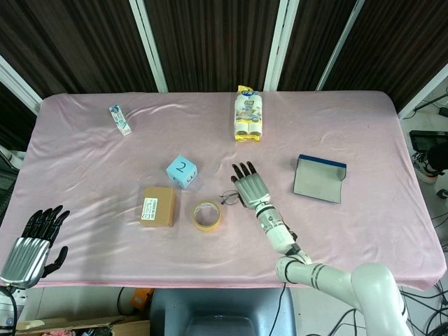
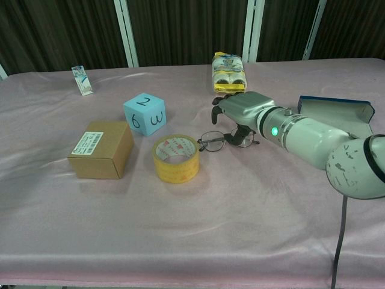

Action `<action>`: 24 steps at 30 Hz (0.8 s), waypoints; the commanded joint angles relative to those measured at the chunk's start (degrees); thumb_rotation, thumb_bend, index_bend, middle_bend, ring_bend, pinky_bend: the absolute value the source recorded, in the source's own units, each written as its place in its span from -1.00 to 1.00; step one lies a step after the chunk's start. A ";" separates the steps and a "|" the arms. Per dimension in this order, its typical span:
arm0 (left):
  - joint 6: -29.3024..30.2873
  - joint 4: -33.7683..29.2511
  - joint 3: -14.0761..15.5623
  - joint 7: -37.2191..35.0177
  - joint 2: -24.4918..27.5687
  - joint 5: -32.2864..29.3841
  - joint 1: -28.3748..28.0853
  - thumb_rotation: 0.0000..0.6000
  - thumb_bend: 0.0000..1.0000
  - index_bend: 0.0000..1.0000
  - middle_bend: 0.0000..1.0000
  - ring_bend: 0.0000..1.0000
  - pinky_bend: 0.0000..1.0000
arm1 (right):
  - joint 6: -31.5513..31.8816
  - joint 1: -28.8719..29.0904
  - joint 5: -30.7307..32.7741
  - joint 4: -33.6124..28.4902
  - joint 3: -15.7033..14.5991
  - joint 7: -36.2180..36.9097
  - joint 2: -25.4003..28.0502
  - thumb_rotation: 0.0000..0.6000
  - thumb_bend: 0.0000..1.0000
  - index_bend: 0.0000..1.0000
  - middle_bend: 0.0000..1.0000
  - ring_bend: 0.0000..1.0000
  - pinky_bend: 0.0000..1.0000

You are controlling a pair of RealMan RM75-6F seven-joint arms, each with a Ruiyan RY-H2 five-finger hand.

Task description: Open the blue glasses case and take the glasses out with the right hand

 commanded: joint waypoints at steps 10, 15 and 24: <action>0.16 -0.20 0.08 0.48 -0.11 0.27 0.11 1.00 -0.16 -1.00 -1.00 -1.00 -0.90 | 15.29 -11.02 -6.41 -27.77 -4.71 0.69 18.80 1.00 0.01 -0.64 -0.82 -1.00 -1.00; 0.68 -0.33 -0.04 0.18 0.04 0.27 0.33 1.00 -0.16 -1.00 -1.00 -1.00 -0.90 | 29.62 -23.22 -13.27 -43.98 -13.31 -0.51 32.38 1.00 -0.05 -0.78 -0.89 -1.00 -1.00; 2.16 -0.19 0.18 0.85 -0.30 1.48 0.87 1.00 -0.16 -1.00 -1.00 -1.00 -0.90 | 48.82 -42.26 -20.82 -40.42 -22.40 12.63 37.25 1.00 -0.05 -0.83 -0.91 -1.00 -1.00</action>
